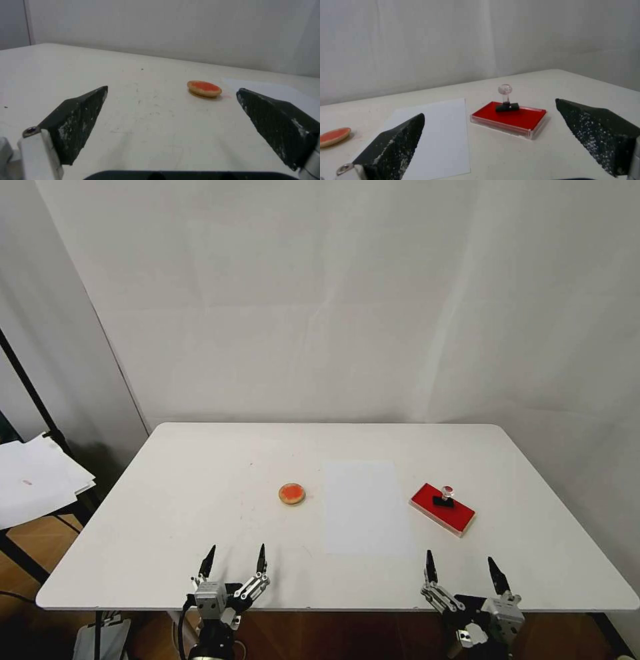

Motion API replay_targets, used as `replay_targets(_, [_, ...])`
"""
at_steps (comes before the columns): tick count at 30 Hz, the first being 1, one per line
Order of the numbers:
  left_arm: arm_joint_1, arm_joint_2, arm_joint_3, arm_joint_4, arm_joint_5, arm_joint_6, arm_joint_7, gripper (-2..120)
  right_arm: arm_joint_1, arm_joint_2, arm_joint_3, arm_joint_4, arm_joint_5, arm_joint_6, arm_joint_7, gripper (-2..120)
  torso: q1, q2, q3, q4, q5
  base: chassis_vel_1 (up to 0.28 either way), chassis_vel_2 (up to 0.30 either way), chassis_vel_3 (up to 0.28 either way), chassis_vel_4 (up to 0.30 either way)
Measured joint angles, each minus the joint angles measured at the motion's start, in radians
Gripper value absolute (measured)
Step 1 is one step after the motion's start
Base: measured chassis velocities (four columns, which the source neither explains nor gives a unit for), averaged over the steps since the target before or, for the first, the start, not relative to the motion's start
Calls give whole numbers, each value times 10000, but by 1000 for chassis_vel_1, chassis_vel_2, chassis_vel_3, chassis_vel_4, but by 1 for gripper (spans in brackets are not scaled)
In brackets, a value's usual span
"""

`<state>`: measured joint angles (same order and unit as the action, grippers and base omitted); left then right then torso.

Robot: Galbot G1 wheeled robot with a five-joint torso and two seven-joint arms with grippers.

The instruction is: Pick up the stamp from the ink pad and place it onto another ink pad.

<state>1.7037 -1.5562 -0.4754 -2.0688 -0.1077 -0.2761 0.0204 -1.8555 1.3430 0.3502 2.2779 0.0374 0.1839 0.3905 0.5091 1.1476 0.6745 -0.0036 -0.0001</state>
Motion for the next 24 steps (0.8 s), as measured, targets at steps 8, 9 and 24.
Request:
replay_targets(8, [0,0,0,0,0,0,0,102,-44,52,3,41,-43,16,33,100,0,0,0,0,0,0,0,0,0])
replay_targets(9, [0,1,0,0,0,0,0,102,-56,61,3,41,-58,21,35,100,0,0,0,0,0,0,0,0,0])
replay_targets(24, [0,0,0,0,0,0,0,102,76,62,0,34,-74,53,21,100,0,0,0,0,0,0,0,0,0])
